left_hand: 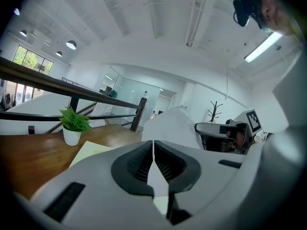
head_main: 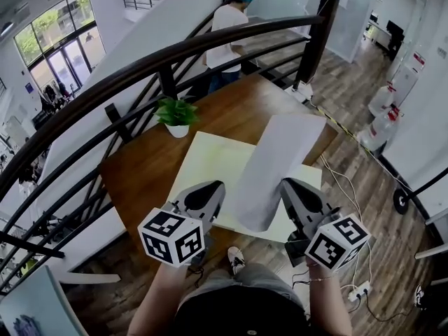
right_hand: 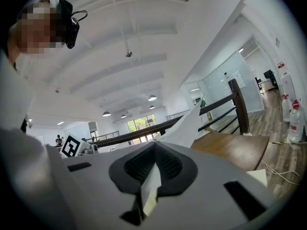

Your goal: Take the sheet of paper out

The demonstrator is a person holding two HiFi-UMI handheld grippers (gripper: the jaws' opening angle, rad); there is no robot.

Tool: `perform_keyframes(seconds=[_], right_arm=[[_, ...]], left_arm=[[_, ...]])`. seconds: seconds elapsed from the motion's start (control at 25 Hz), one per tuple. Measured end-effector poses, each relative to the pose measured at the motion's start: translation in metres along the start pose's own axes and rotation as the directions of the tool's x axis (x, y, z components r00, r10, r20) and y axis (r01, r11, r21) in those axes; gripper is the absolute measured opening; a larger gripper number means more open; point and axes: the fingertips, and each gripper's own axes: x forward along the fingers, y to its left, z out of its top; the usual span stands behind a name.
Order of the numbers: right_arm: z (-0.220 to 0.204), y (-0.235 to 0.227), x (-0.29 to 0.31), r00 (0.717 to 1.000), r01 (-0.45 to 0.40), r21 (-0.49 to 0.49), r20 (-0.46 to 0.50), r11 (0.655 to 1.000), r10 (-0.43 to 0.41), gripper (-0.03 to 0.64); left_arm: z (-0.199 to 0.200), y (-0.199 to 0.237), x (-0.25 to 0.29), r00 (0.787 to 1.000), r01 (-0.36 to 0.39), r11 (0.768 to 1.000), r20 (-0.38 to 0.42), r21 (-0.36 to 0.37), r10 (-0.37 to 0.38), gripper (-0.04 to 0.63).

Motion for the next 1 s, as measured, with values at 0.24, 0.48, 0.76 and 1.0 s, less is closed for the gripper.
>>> perform_keyframes(seconds=[0.24, 0.48, 0.76, 1.0], right_arm=[[-0.009, -0.006, 0.001, 0.999, 0.024, 0.012, -0.03, 1.0, -0.023, 0.026], [-0.007, -0.007, 0.001, 0.999, 0.034, -0.004, -0.021, 0.999, -0.034, 0.027], [-0.009, -0.009, 0.0, 0.999, 0.04, -0.011, -0.023, 0.999, -0.04, 0.026], [-0.008, -0.011, 0.0, 0.998, 0.045, -0.024, -0.031, 0.999, -0.046, 0.026]], left_arm=[[-0.007, 0.0, 0.002, 1.0, -0.005, 1.0, -0.019, -0.008, 0.005, 0.023], [-0.011, 0.002, 0.004, 0.999, -0.003, 1.0, -0.036, -0.017, 0.002, 0.023], [-0.012, 0.001, 0.007, 0.999, -0.003, 1.0, -0.037, -0.019, 0.003, 0.023], [-0.012, 0.001, 0.007, 0.999, -0.006, 1.0, -0.042, -0.023, 0.005, 0.023]])
